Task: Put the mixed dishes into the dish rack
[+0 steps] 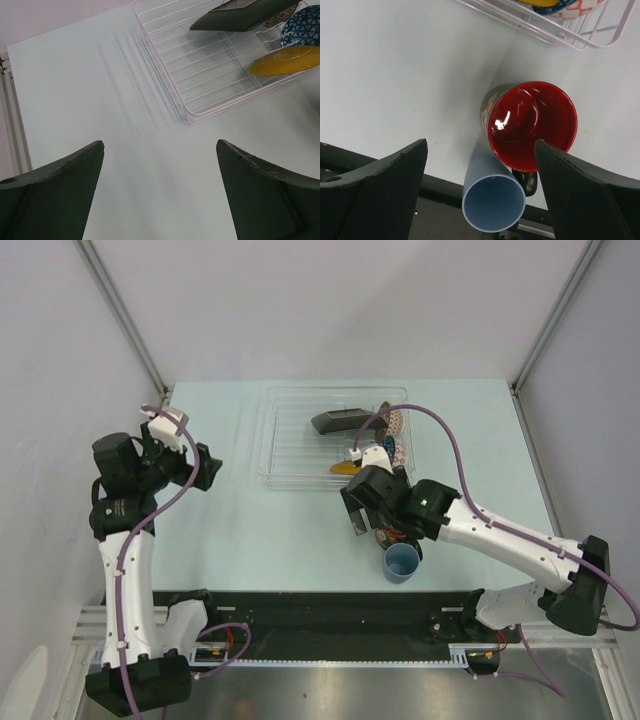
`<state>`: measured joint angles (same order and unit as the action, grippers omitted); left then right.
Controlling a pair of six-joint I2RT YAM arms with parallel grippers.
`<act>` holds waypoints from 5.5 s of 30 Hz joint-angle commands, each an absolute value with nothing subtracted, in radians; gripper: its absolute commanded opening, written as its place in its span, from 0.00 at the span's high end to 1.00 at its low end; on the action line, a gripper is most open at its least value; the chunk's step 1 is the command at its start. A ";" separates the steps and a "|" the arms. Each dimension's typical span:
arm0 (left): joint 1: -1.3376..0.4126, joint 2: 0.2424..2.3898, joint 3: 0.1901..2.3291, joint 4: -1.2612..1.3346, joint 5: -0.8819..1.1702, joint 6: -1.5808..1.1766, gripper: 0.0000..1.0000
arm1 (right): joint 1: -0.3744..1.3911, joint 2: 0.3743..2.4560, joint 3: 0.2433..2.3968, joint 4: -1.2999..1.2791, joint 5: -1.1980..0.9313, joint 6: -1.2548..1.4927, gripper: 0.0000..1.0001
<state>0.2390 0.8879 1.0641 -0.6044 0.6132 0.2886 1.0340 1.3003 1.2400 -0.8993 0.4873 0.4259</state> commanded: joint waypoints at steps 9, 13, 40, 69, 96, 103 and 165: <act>0.249 0.854 1.072 -0.609 0.601 0.307 0.00 | 0.991 1.361 1.158 -0.927 0.462 0.558 0.14; 0.249 0.850 1.065 -0.609 0.594 0.311 0.00 | 0.974 1.368 1.095 -0.890 0.434 0.568 0.18; 0.249 0.842 1.057 -0.607 0.574 0.327 0.00 | 0.851 1.509 0.994 -0.704 0.361 0.453 0.45; 0.249 0.836 1.065 -0.604 0.653 0.257 0.00 | 0.775 1.022 1.137 -0.594 0.088 0.414 1.00; -0.141 0.801 0.963 0.020 1.012 -0.595 0.00 | 0.785 1.374 1.088 1.225 -0.201 1.187 1.00; -0.152 0.816 0.960 -0.012 0.996 -0.568 0.00 | 0.785 1.394 1.088 1.235 -0.193 1.215 1.00; -0.173 0.916 0.992 0.095 0.936 -0.695 1.00 | 0.893 1.712 1.247 1.439 -0.259 1.344 0.80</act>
